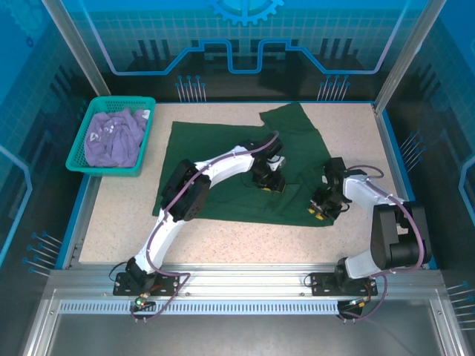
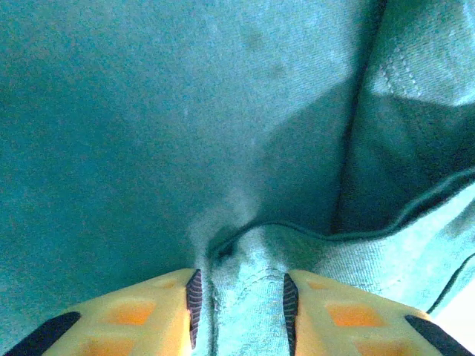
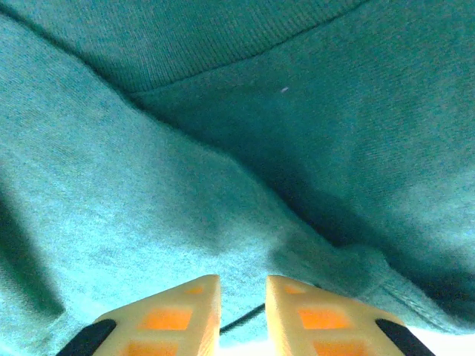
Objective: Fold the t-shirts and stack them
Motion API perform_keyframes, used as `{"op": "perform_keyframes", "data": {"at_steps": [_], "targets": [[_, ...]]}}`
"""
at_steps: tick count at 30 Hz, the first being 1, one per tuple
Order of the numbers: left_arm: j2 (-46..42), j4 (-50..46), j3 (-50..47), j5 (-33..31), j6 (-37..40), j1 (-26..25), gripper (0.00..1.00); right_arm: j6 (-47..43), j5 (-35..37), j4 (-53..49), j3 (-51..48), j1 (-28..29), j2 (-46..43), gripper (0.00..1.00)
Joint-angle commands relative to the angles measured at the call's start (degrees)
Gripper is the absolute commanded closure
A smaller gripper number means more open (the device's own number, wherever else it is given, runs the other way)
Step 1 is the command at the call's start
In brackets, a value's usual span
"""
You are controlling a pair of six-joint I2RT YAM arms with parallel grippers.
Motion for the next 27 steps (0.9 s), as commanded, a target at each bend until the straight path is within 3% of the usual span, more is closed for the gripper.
{"op": "perform_keyframes", "data": {"at_steps": [1, 7, 14, 23, 27], "targets": [[1.6, -0.8, 1.6, 1.7, 1.9, -0.6, 0.65, -0.2, -0.8, 0.1, -0.6, -0.8, 1.1, 0.76], [3.7, -2.4, 4.2, 0.7, 1.7, -0.7, 0.69, -0.4, -0.6, 0.0, -0.6, -0.7, 1.3, 0.76], [2.9, -1.9, 4.2, 0.3, 1.9, -0.8, 0.88, -0.4, -0.2, -0.2, -0.9, -0.8, 1.9, 0.76], [-6.1, 5.9, -5.4, -6.5, 3.2, -0.7, 0.99, 0.4, 1.6, -1.6, -1.0, -1.0, 5.2, 0.8], [-9.8, 8.7, -9.4, -10.3, 4.0, -0.5, 1.0, 0.9, 2.1, -1.8, -0.7, -1.1, 5.6, 0.82]]}}
